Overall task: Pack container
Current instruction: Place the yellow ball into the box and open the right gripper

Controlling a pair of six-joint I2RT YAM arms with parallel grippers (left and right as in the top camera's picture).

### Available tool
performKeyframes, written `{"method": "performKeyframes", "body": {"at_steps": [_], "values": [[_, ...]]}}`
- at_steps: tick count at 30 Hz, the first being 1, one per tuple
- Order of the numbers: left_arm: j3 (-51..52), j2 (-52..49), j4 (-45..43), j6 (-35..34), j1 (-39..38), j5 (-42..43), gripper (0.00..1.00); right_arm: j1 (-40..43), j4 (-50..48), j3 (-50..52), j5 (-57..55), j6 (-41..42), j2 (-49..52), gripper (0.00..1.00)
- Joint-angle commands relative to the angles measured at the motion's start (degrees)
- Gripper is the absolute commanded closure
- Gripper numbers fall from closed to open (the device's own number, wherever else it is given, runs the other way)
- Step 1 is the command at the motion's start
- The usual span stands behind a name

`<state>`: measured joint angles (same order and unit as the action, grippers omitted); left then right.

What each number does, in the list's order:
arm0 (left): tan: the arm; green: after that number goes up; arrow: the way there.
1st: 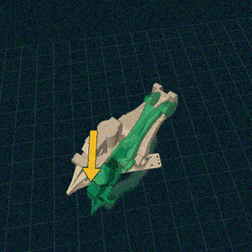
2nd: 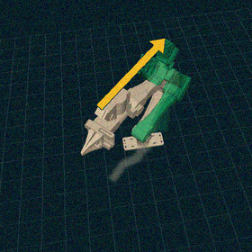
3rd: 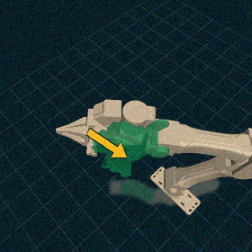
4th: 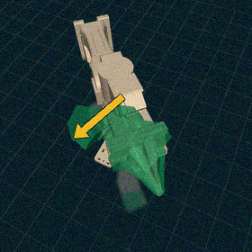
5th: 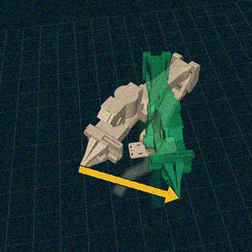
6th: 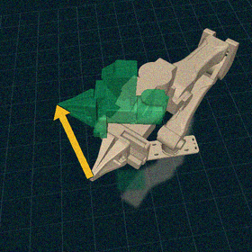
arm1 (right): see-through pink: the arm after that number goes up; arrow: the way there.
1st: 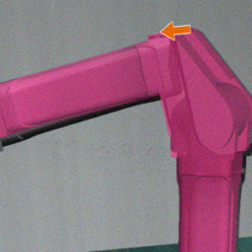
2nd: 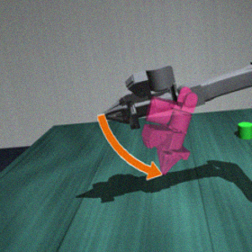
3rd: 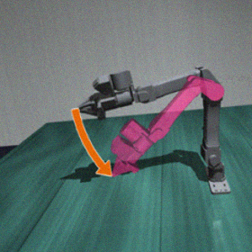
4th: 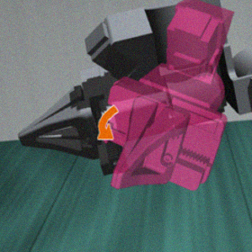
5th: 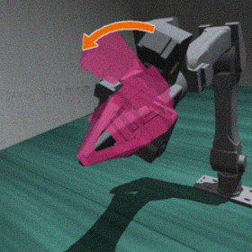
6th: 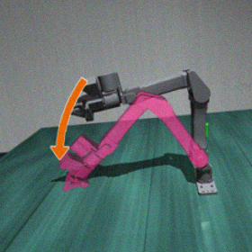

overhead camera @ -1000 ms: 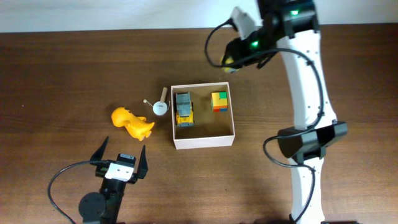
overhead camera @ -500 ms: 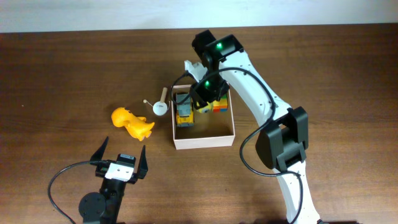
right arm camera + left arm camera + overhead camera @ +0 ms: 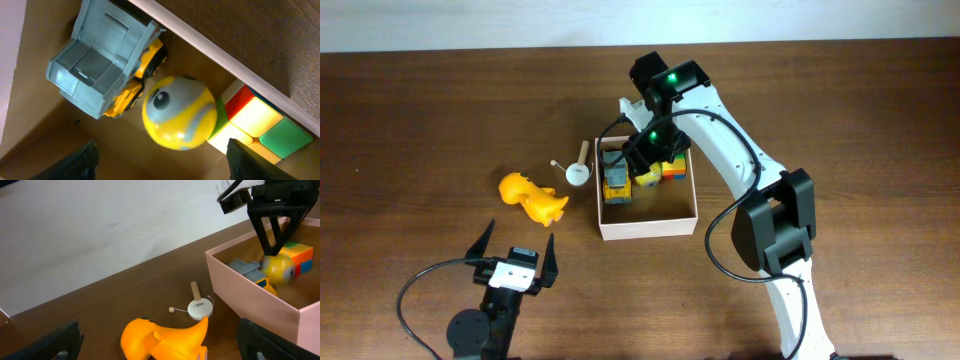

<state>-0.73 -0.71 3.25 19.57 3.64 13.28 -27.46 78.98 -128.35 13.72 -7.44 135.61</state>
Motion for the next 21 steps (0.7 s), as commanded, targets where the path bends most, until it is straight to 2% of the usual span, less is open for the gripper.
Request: {"method": "performKeyframes", "body": {"at_steps": [1,3,7,9,13,15,18,21], "values": [[0.24,0.42,0.26,0.68,0.28,0.04,0.01,0.17,1.40,-1.73,-0.46,0.22,-0.17,0.23],[0.24,0.42,0.26,0.68,0.28,0.04,0.01,0.20,3.56,-4.35,-0.46,0.22,-0.42,0.22],[0.24,0.42,0.26,0.68,0.28,0.04,0.01,0.57,11.19,-16.50,-1.42,0.26,-1.11,0.16],[0.24,0.42,0.26,0.68,0.28,0.04,0.01,1.97,15.26,-22.67,-5.77,2.62,-1.14,0.00],[0.24,0.42,0.26,0.68,0.28,0.04,0.01,6.84,18.36,-27.12,-19.54,16.68,-1.20,0.01],[0.24,0.42,0.26,0.68,0.28,0.04,0.01,10.47,18.32,-27.12,-22.97,23.17,-1.31,0.01],[0.24,0.42,0.26,0.68,0.28,0.04,0.01,15.80,16.92,-26.25,-24.02,27.98,-1.14,0.01],[0.24,0.42,0.26,0.68,0.28,0.04,0.01,21.07,14.67,-24.81,-22.77,28.15,-1.14,0.01]]}}
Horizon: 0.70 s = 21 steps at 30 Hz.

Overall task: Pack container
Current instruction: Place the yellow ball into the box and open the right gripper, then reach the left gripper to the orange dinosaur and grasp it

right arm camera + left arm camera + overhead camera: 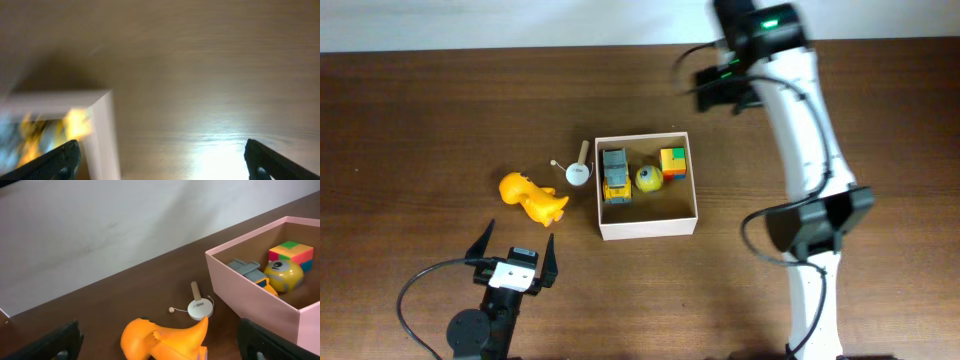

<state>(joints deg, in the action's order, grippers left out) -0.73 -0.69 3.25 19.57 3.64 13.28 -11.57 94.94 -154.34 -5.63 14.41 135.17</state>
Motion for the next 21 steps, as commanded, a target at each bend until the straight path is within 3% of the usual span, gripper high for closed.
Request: {"method": "performKeyframes", "body": {"at_steps": [1,11,16,21], "values": [[0.24,0.39,0.26,0.68,0.28,0.04,0.01,6.82,-1.77,1.60,-3.41,6.29,-0.66,0.01],[0.24,0.39,0.15,0.68,0.28,0.04,0.01,21.44,-7.15,11.45,-3.69,7.13,0.22,0.01],[0.22,0.39,0.22,0.68,0.28,0.04,0.01,25.44,-7.13,15.47,4.22,7.10,0.22,0.01],[0.20,0.39,-8.41,0.68,0.26,-0.83,0.01,26.60,-7.21,16.46,7.80,7.10,0.22,0.01]]}}
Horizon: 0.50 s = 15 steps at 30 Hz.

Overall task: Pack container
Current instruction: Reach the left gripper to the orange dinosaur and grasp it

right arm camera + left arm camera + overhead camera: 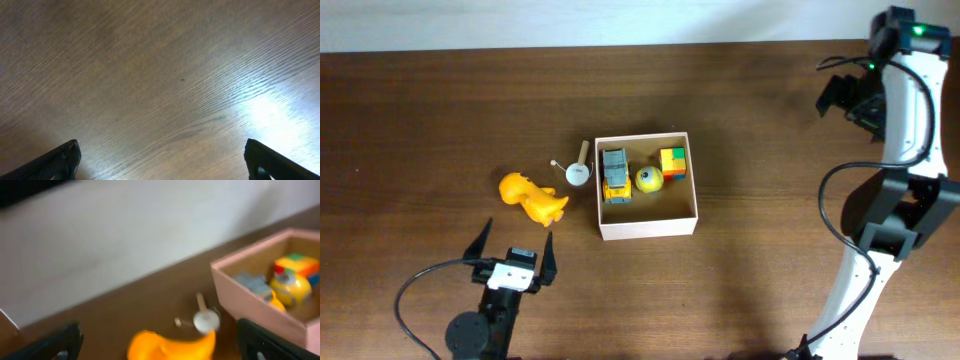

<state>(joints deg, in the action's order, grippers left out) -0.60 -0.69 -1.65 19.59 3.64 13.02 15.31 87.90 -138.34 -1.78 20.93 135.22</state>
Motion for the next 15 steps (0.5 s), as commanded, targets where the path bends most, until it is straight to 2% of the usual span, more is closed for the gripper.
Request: {"method": "performKeyframes", "body": {"at_steps": [1,4,6,10,15], "values": [[0.07,0.39,-5.88,0.61,0.28,-0.57,0.01,-0.26,-0.17,0.46,3.96,0.59,0.17,0.01],[-2.51,-0.70,-5.64,-4.61,0.28,-1.70,0.01,-0.28,-0.33,0.46,3.96,0.59,0.17,0.01],[-9.49,-6.40,4.15,-6.75,0.28,-0.33,0.01,-0.28,-0.33,0.46,3.96,0.59,0.17,0.01],[-23.50,-24.06,13.70,-6.75,0.28,-1.44,0.01,-0.28,-0.33,0.46,3.96,0.59,0.17,0.01],[-47.63,-48.41,29.00,-6.73,0.28,0.35,0.01,-0.28,-0.33,0.46,3.96,0.59,0.17,0.01]]}}
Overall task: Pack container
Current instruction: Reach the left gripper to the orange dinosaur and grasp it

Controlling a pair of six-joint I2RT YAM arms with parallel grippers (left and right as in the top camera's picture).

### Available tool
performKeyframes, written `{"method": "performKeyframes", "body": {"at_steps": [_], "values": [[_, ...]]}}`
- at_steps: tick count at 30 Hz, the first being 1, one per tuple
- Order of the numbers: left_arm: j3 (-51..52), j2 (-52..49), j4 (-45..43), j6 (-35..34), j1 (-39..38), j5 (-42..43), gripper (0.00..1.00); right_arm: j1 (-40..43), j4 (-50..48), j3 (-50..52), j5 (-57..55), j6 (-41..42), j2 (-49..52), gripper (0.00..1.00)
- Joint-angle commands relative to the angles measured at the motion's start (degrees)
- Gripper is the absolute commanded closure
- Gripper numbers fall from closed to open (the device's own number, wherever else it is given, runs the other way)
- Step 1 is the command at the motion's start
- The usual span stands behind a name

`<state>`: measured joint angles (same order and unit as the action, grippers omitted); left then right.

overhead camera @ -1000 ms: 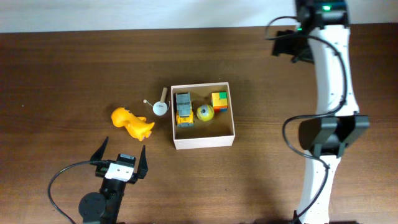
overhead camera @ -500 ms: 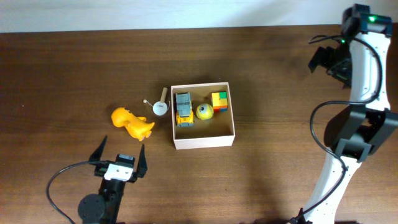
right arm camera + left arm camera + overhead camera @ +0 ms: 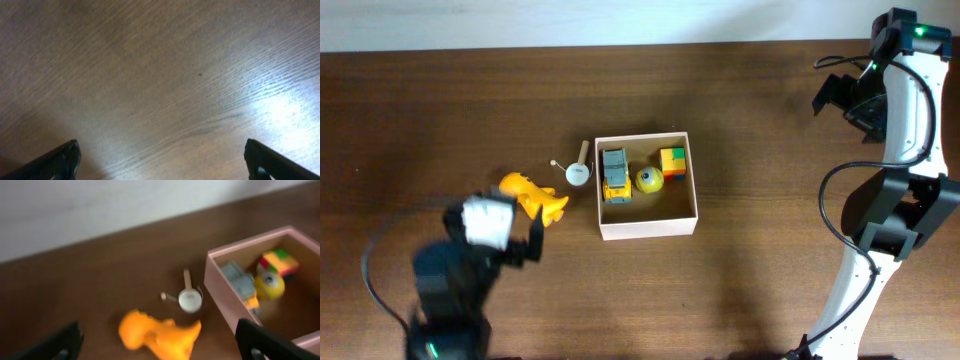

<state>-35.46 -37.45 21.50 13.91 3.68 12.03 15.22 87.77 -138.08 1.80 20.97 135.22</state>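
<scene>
The pink open box stands mid-table and holds a grey-and-yellow truck, a yellow ball and a coloured cube. Left of it lie an orange toy animal and a white disc with a wooden stick. My left gripper, blurred, is just in front of the orange toy, open with nothing between its fingers. My right gripper is open over bare wood at the far right back; its fingertips show at the frame's corners.
The box's near wall rises to the right of the orange toy in the left wrist view, with the white disc beyond the toy. The table's back edge meets a white wall. The right arm stands along the table's right side.
My left arm has moved forward from the front edge to just before the orange toy, and its camera now looks down on the toy. The right gripper has hardly shifted.
My right gripper was open inside the box over the yellow ball. Then it was above the box's back right corner, the ball lying in the box. Then it was at the far right back, where it stays. The left arm stayed parked until now.
</scene>
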Motion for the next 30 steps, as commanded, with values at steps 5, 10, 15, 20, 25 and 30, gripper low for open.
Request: {"method": "performKeyframes", "body": {"at_steps": [5,10,15,20,25,30], "values": [[-38.34,-32.89,29.92,-1.07,0.24,7.93,0.01,-0.20,-0.20,0.20,0.37,0.55,0.17,0.01],[-46.99,-44.76,38.88,-3.52,0.24,12.63,0.01,-0.20,-0.20,0.20,0.37,0.55,0.17,0.01],[-46.99,-51.58,38.69,-6.51,0.24,13.49,0.01,-0.20,-0.20,0.20,0.35,0.55,0.17,0.01],[-46.99,-56.85,39.04,-9.86,0.24,9.55,0.01,-0.20,-0.20,0.20,0.37,0.55,0.17,0.01],[-46.95,-62.25,42.51,-38.75,0.09,-10.91,0.01,-0.20,-0.20,0.20,0.37,0.55,0.17,0.01],[-45.75,-66.79,41.51,-49.55,-1.44,-14.82,0.01,-0.20,-0.20,0.20,0.35,0.55,0.17,0.02]]}}
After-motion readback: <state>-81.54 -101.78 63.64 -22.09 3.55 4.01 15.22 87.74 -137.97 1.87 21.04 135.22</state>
